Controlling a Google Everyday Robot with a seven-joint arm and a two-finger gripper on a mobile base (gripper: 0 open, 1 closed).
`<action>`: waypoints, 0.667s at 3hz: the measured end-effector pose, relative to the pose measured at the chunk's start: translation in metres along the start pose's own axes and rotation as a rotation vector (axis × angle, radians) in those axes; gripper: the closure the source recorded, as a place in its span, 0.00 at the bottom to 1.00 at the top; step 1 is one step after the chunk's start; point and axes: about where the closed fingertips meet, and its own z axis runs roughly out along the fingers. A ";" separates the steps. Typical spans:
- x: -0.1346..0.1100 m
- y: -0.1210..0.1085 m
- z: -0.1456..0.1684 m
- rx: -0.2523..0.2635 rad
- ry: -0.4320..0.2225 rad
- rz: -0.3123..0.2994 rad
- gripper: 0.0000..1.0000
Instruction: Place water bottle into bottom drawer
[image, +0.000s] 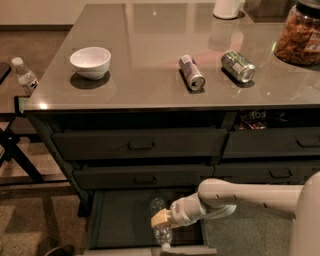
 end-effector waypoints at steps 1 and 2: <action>-0.010 -0.019 0.033 -0.047 -0.023 0.031 1.00; -0.026 -0.030 0.058 -0.091 -0.035 0.036 1.00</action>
Offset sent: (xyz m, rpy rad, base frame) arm 0.0456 0.0329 -0.0818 0.1375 -0.0016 -0.0575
